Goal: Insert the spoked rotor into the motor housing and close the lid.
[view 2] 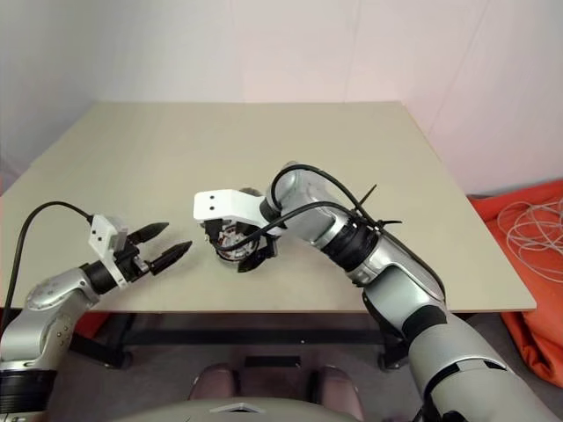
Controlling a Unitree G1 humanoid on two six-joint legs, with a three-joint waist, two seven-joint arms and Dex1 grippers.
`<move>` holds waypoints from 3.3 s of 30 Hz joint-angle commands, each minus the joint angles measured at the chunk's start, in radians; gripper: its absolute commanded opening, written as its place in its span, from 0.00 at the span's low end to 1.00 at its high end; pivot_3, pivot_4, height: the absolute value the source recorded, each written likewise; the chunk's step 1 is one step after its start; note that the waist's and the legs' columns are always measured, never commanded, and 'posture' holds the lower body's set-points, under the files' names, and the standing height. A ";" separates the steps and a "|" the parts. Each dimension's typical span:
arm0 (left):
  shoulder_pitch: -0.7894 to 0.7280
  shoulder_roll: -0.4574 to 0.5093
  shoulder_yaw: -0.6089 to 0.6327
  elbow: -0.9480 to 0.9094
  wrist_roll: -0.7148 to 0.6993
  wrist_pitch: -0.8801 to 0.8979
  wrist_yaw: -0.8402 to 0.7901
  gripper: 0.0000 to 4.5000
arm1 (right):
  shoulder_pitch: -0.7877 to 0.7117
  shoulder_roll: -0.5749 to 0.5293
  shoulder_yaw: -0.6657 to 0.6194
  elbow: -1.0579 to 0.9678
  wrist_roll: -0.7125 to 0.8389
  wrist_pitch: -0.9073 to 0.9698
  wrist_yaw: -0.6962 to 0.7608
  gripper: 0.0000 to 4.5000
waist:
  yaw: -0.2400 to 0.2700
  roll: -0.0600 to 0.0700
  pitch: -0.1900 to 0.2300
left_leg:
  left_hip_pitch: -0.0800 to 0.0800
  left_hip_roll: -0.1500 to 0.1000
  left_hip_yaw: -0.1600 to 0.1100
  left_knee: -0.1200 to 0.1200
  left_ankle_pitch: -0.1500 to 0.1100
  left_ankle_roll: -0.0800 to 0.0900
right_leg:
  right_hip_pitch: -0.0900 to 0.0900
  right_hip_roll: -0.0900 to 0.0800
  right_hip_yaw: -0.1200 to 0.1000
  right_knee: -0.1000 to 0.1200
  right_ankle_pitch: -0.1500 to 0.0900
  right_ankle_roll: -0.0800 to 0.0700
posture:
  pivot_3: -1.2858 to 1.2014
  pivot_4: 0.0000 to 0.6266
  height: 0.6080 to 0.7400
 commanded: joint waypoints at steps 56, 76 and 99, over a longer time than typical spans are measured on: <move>0.006 0.006 0.033 0.050 -0.030 -0.083 -0.081 1.00 | 0.049 0.117 -0.064 0.326 -0.216 -0.522 -0.181 0.00 | -0.017 -0.001 0.000 | 0.002 0.002 0.000 0.002 0.000 0.000 | 0.003 0.004 0.001 0.001 0.000 0.000 | 0.52 0.00 1.00; -0.023 -0.007 0.016 0.090 -0.008 -0.104 -0.071 1.00 | 0.018 0.129 -0.034 0.151 -0.080 0.028 -0.103 0.69 | -0.002 -0.001 0.000 | 0.000 0.001 0.000 -0.002 0.000 -0.002 | -0.001 0.004 0.002 -0.001 0.003 -0.006 | 0.52 0.00 1.00; -0.041 -0.006 -0.007 0.063 -0.001 -0.071 -0.044 1.00 | -0.173 -0.030 -0.590 0.329 0.218 -0.139 -0.533 0.86 | 0.019 -0.003 0.000 | 0.002 -0.001 0.000 0.002 0.000 -0.003 | 0.002 0.002 0.005 -0.001 0.000 0.000 | 0.52 0.00 1.00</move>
